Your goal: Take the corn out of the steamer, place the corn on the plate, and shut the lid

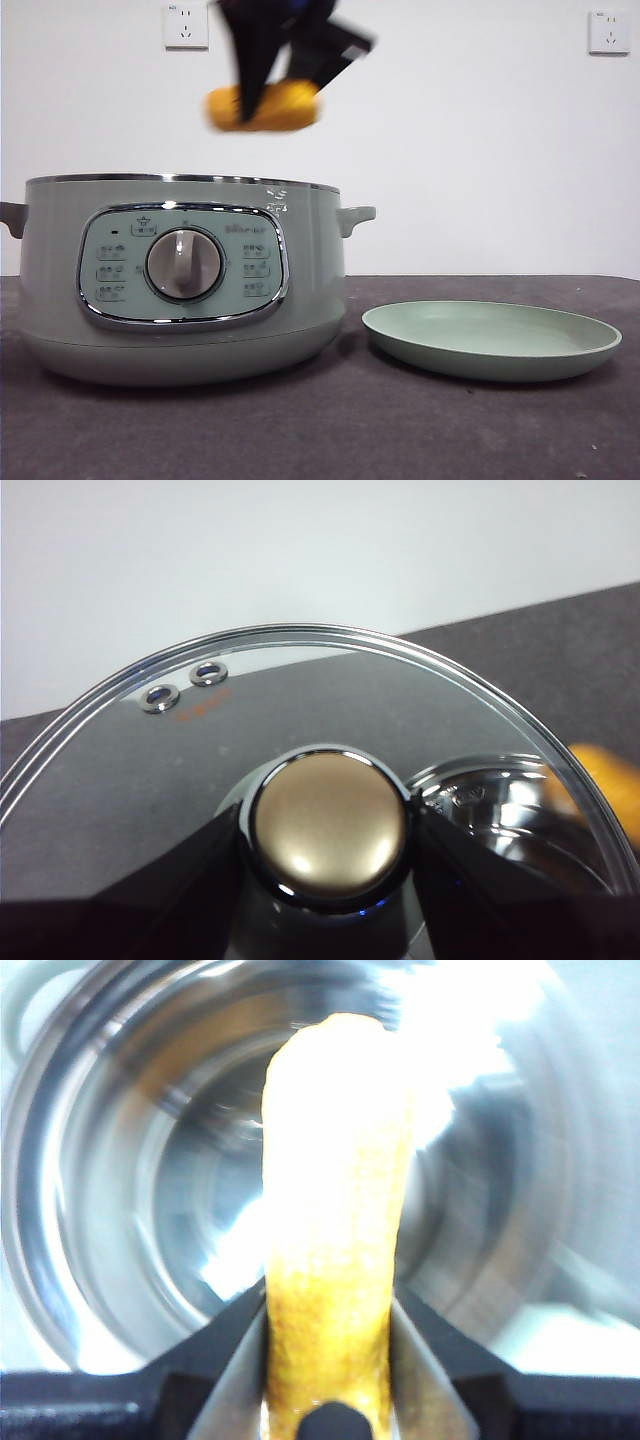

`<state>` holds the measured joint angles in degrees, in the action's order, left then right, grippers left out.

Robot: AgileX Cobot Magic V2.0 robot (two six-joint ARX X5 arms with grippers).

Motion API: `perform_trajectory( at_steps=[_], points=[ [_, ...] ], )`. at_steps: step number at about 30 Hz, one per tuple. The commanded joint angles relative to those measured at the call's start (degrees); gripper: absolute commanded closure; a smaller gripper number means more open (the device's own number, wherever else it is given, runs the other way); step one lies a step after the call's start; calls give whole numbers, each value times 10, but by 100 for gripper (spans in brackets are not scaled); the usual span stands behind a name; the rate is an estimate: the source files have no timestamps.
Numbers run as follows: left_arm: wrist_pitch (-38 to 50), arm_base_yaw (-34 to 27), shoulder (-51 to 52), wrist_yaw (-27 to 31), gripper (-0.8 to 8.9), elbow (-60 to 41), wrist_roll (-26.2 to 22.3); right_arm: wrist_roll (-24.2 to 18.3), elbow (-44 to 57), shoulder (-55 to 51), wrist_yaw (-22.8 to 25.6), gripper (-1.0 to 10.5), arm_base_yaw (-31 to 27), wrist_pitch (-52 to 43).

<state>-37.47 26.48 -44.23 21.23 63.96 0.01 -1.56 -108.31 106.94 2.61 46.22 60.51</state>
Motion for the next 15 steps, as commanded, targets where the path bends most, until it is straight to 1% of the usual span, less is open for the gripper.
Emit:
perform_trajectory(
  at_steps=[1, 5, 8, 10, 15],
  points=[
    [44, 1, -9, -32, 822, 7, -2, -4, 3, -21, 16, 963, -24, 53],
    [58, 1, -31, -57, 822, 7, -1, 9, 3, -48, 26, 963, -57, 118],
    [72, 1, -49, -89, 822, 7, 1, 29, 3, -52, 40, 963, -84, 177],
    [79, 1, -60, -102, 822, 7, 5, 38, 14, -52, 53, 963, -102, 180],
    [89, 2, -75, -127, 822, 7, 15, 60, 70, -52, 53, 963, -129, 165]
  ],
)
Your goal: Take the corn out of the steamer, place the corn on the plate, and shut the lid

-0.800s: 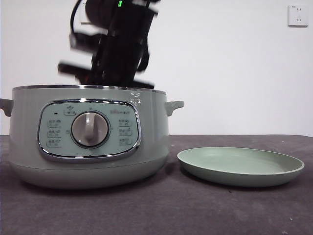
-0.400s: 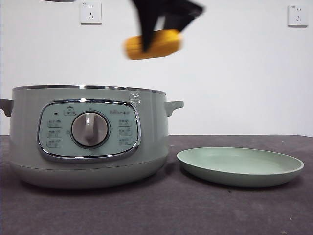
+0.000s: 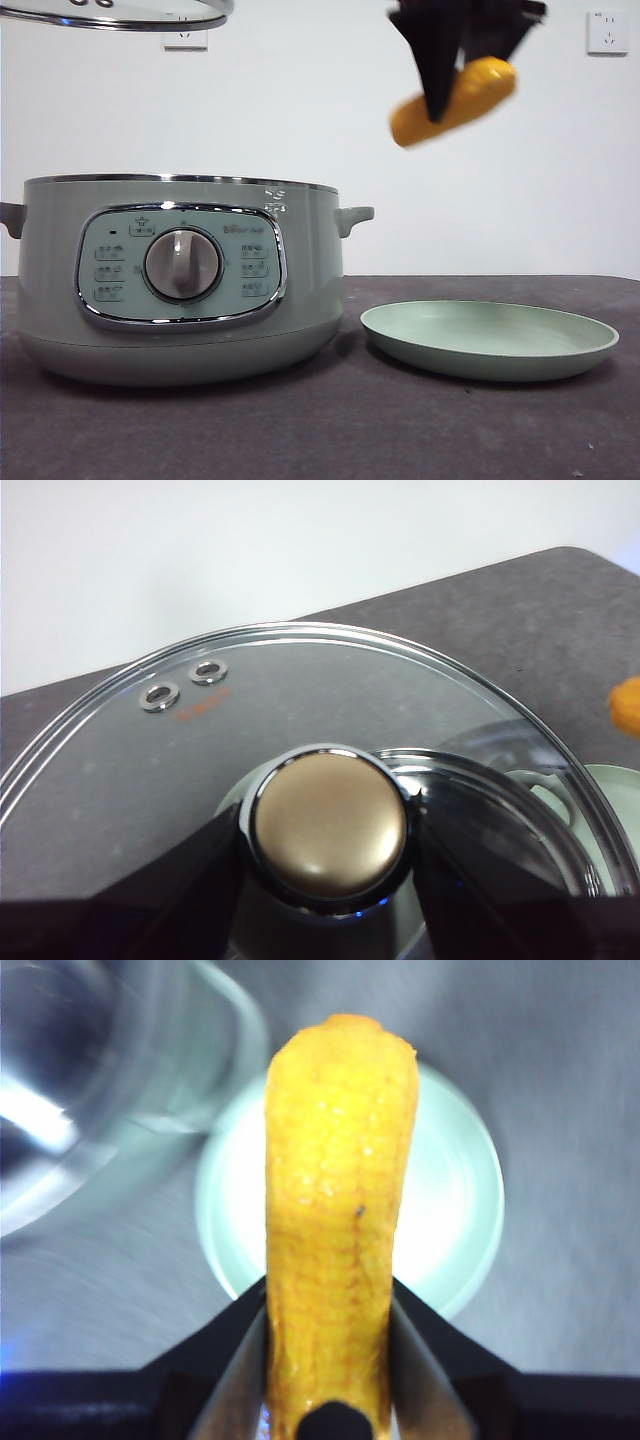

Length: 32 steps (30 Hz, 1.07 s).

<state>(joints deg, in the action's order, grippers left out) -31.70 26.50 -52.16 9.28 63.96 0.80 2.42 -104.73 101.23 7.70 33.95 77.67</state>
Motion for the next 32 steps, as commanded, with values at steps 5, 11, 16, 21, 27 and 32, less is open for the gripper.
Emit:
perform_trajectory(
  at_steps=[5, 11, 16, 21, 27, 32],
  points=[
    [35, 2, 0, -8, 822, 7, 7, 23, 136, 2, 4, 963, -14, -78],
    [38, 2, 0, -7, 822, 7, 7, 23, 248, 0, 4, 963, -14, -221],
    [41, 2, -5, -8, 822, 7, 7, 23, 316, 0, 3, 963, -14, -313],
    [44, 2, -9, -8, 822, 7, 7, 19, 359, 1, -2, 963, -29, -376],
    [46, 2, -9, -8, 822, 7, 7, 5, 383, 1, -16, 962, -57, -390],
    [47, 2, -9, -8, 822, 7, 7, -1, 383, 1, -83, 841, -87, -380]
  ],
)
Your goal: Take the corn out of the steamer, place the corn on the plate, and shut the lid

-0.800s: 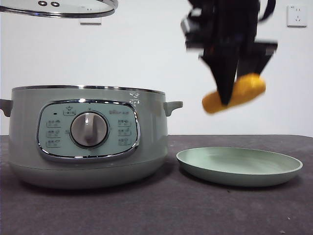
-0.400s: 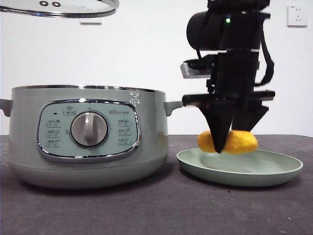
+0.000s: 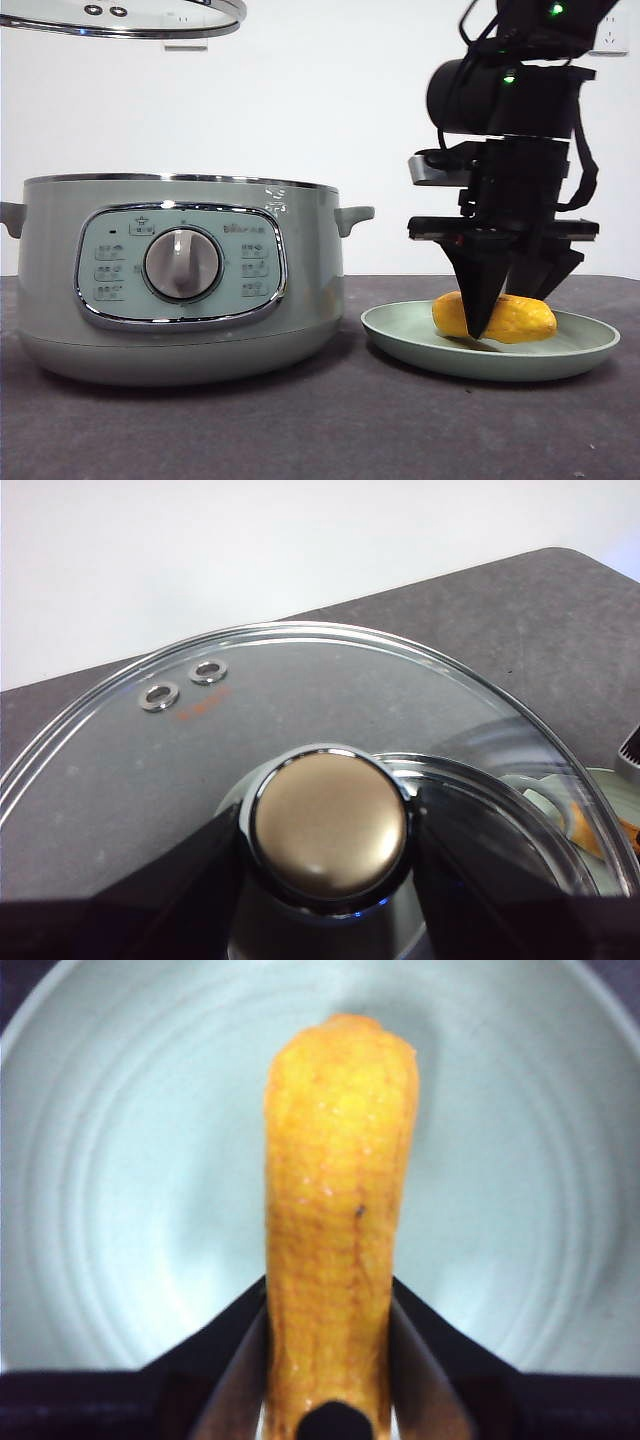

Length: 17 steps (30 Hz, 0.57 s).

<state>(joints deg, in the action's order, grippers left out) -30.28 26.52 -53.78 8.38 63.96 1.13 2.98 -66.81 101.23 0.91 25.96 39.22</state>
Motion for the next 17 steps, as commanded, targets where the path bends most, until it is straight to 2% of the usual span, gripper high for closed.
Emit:
perform_trajectory(
  at_steps=[1, 9, 17],
  points=[
    [33, 2, 7, 1, 822, 7, 4, -7, 4, 1, -19, 810, -10, 7],
    [33, 2, 7, 1, 822, 7, 4, -1, 3, -1, -20, 499, -19, 14],
    [32, 2, 1, -5, 822, 7, 6, 4, 3, -65, -21, 505, -19, 22]
  ],
)
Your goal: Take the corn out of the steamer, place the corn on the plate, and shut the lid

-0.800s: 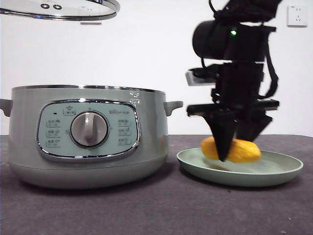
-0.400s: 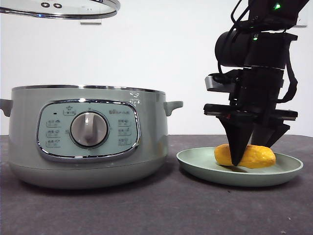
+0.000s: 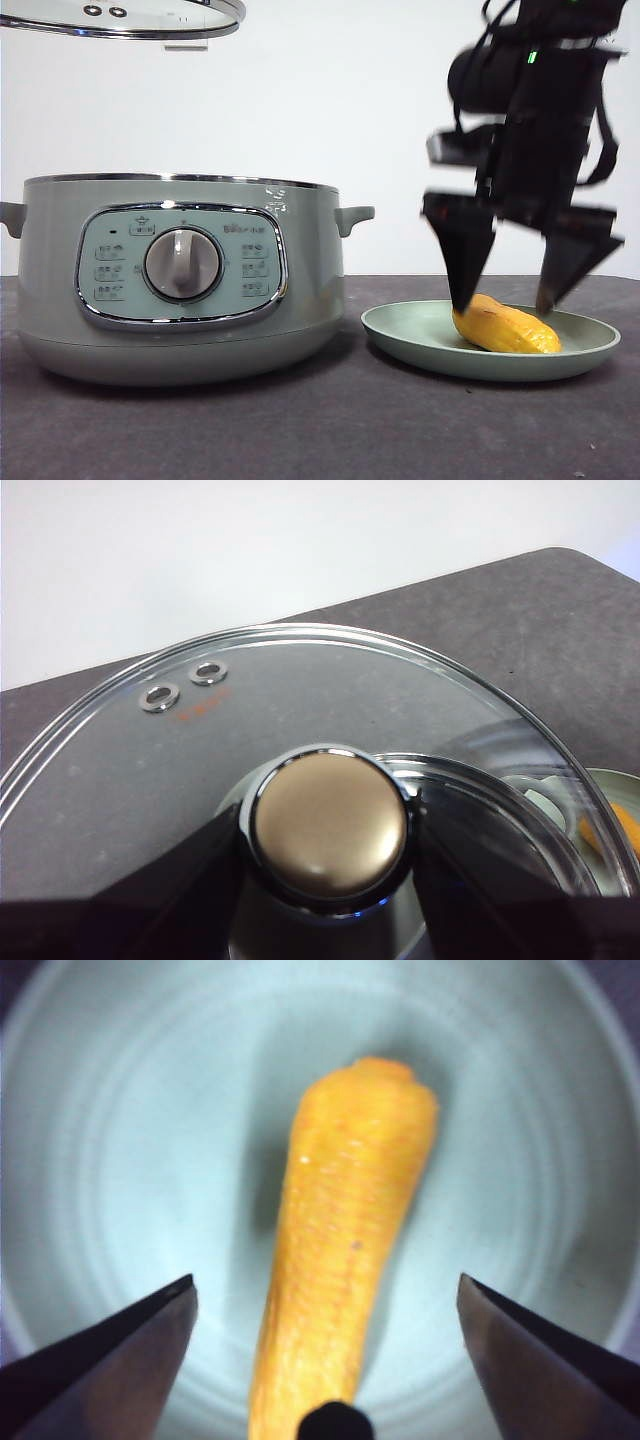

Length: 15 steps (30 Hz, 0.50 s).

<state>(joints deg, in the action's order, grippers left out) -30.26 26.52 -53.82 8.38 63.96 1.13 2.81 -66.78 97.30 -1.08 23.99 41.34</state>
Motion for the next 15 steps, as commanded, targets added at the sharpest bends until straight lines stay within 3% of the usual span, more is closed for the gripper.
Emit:
perform_trajectory(
  at_steps=[1, 10, 15],
  points=[
    [32, 2, -4, -13, 822, 7, 8, 8, 3, -43, -1, 505, 1, 2],
    [42, 2, -93, -71, 822, 7, 23, 16, 3, -186, 0, 506, 1, 19],
    [61, 2, -155, -74, 822, 7, 23, 16, 3, -242, 1, 506, 1, 36]
  ],
)
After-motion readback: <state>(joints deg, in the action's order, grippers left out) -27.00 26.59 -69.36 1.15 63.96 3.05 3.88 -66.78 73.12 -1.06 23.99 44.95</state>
